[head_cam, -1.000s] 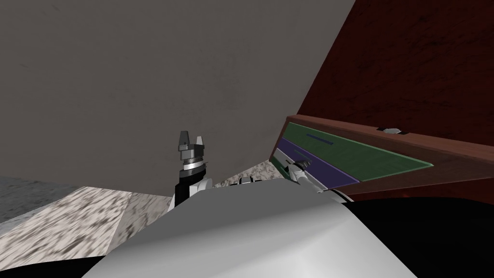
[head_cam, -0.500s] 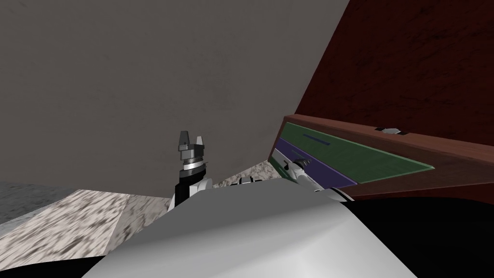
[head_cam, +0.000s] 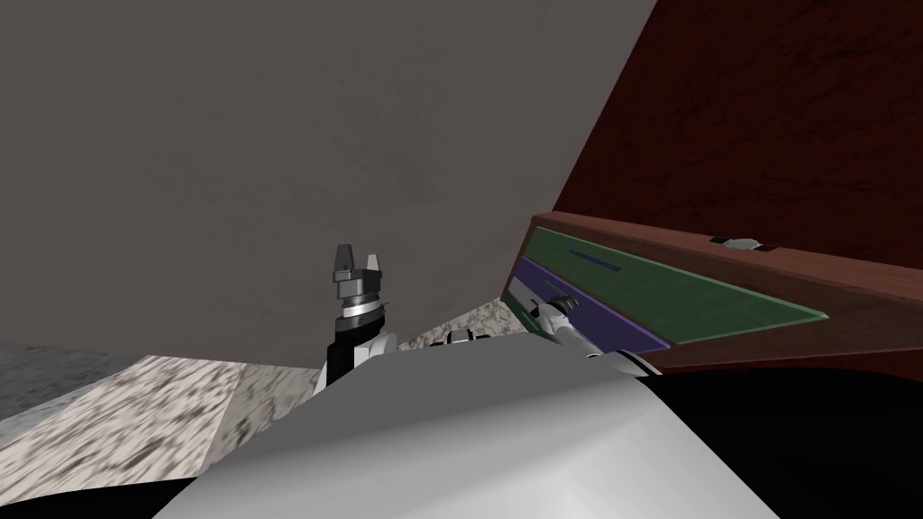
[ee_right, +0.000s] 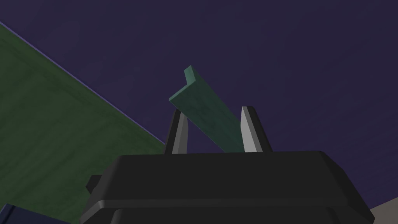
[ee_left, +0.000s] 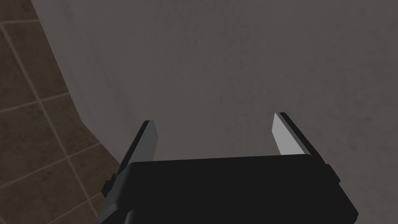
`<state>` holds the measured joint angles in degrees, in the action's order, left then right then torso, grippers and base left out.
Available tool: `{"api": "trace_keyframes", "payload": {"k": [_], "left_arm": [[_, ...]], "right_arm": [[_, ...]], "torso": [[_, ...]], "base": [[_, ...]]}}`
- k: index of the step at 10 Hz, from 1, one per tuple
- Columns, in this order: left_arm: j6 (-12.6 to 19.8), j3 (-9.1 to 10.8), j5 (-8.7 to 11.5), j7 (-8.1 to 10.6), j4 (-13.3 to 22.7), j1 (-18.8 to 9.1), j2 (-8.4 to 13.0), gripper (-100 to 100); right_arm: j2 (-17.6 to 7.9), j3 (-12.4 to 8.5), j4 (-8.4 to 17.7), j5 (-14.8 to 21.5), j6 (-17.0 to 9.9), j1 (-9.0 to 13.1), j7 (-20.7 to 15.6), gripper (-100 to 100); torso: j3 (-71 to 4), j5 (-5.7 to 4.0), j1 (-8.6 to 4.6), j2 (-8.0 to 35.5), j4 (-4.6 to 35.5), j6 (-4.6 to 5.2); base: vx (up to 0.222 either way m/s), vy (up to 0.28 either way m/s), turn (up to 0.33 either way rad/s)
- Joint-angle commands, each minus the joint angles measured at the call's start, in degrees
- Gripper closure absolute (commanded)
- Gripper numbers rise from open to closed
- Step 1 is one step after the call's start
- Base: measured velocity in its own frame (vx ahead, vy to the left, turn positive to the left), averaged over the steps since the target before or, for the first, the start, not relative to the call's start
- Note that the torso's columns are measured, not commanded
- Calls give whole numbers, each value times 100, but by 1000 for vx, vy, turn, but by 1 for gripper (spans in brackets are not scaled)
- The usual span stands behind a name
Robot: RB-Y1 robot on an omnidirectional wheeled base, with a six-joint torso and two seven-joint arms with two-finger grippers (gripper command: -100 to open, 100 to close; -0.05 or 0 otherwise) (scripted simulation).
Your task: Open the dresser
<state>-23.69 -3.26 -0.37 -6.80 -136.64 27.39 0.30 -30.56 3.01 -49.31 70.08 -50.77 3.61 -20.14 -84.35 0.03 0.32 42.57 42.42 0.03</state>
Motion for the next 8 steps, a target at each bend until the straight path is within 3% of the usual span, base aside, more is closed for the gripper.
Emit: {"api": "trace_keyframes", "payload": {"k": [1, 7, 8], "left_arm": [[0, 0, 0, 0, 0, 0, 0, 0], [0, 0, 0, 0, 0, 0, 0, 0], [0, 0, 0, 0, 0, 0, 0, 0]], "right_arm": [[9, -17, -40, -35, 6, 33, -47, 100], [62, -17, -107, -45, -22, 69, -152, 100], [-146, -103, -13, -255, 223, 209, -367, -100]], "torso": [[-4, 6, -10, -5, 3, -1], [-7, 11, -15, -1, 2, 4], [-6, 13, -12, -1, 2, 8]], "base": [[-54, 195, -15], [-60, 150, -7], [-44, 143, -45]]}}
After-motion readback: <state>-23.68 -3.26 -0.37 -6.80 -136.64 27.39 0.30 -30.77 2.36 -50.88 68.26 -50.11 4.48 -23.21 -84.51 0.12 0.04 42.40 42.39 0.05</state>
